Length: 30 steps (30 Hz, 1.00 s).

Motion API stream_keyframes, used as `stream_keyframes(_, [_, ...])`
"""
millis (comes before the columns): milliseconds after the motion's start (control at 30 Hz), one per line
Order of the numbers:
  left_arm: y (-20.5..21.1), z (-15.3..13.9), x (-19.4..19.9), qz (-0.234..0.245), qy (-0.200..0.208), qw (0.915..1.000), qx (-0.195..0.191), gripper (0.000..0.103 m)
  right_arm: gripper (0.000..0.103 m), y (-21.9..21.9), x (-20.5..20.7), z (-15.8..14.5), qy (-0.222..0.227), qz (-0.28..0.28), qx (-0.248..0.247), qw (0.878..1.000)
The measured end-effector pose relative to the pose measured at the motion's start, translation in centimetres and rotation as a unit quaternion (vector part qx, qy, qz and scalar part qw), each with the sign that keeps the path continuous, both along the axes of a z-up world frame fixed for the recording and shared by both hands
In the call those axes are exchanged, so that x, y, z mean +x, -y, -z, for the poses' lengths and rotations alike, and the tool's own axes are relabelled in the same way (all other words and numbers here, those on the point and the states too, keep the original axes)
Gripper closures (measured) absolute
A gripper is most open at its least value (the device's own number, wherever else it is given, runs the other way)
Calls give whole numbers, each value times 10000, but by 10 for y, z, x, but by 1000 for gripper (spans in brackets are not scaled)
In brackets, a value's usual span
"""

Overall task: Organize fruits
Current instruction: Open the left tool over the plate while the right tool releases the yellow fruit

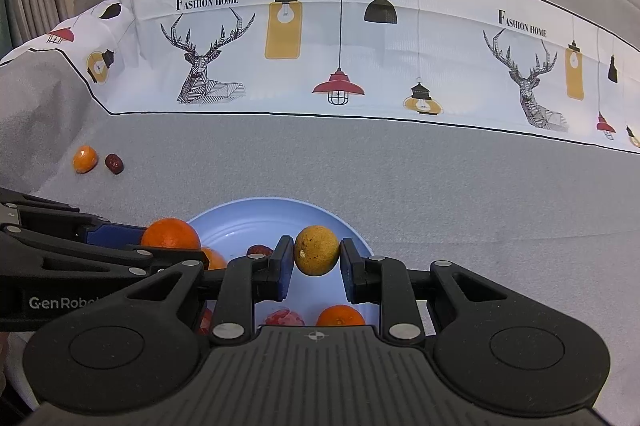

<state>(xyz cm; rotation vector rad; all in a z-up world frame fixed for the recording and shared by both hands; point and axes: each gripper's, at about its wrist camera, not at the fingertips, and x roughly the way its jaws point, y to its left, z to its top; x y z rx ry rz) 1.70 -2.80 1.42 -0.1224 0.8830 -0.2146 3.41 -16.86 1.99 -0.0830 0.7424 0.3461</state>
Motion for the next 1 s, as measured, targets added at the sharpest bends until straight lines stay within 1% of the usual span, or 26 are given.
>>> stream_keyframes(633, [6, 2, 1, 114, -24, 9999, -5, 67, 77, 0, 1, 0, 2, 19, -6, 10000])
stream_keyframes(700, [7, 3, 2, 147, -55, 9999, 2, 66, 77, 0, 1, 0, -2, 21, -3, 10000])
stream_keyframes(767, [7, 3, 2, 151, -65, 9999, 8, 63, 77, 0, 2, 0, -7, 44, -11, 10000])
stream_keyframes(1000, [3, 3, 3, 82, -62, 9999, -12, 61, 70, 1, 3, 0, -22, 95, 20, 10000])
